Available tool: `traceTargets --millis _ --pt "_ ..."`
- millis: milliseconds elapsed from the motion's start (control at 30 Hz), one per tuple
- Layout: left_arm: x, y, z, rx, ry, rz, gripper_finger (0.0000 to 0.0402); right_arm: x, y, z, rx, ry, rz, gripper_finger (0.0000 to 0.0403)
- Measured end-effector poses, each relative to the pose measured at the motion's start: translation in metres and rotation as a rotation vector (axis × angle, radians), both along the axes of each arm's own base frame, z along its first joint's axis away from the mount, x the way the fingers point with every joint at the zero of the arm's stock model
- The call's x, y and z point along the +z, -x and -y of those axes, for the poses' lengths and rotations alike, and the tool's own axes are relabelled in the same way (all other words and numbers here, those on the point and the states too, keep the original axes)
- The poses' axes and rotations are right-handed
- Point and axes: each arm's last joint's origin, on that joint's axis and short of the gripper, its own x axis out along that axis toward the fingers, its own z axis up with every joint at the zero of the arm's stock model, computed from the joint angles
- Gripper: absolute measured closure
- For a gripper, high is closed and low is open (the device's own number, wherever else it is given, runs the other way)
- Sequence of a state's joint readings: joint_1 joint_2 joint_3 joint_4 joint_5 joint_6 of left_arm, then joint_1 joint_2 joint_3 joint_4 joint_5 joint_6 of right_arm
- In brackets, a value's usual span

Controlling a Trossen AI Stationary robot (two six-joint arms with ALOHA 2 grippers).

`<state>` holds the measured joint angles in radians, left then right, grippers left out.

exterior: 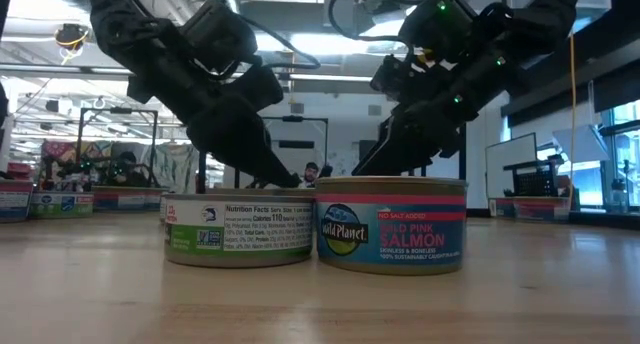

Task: Stack canned seafood by type on shelf
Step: Put the blue pink tuna can on the shelf

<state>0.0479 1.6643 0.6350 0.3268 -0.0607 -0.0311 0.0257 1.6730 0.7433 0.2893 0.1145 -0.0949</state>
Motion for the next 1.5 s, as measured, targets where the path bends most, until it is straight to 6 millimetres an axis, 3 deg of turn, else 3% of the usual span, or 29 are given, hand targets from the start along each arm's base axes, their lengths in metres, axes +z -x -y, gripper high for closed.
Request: traceTargets --millis 400,833,1200,1500 --pt "-0.007 0.007 -0.002 -0.046 -0.005 0.04 0.016 0.005 -0.003 -0.004 0.211 0.079 0.052 0.0136" --pt "-0.018 0.023 -0.008 -0.013 0.012 0.089 0.0161 -0.011 -0.014 -0.011 0.432 0.416 0.047 0.0136" --pt "-0.024 0.035 -0.007 -0.007 0.016 0.15 0.0161 -0.024 -0.036 -0.009 0.374 0.545 0.001 0.0136" --pt "-0.027 0.044 -0.008 -0.005 0.016 0.189 0.0161 -0.027 -0.038 -0.01 0.399 0.584 -0.018 0.0136"
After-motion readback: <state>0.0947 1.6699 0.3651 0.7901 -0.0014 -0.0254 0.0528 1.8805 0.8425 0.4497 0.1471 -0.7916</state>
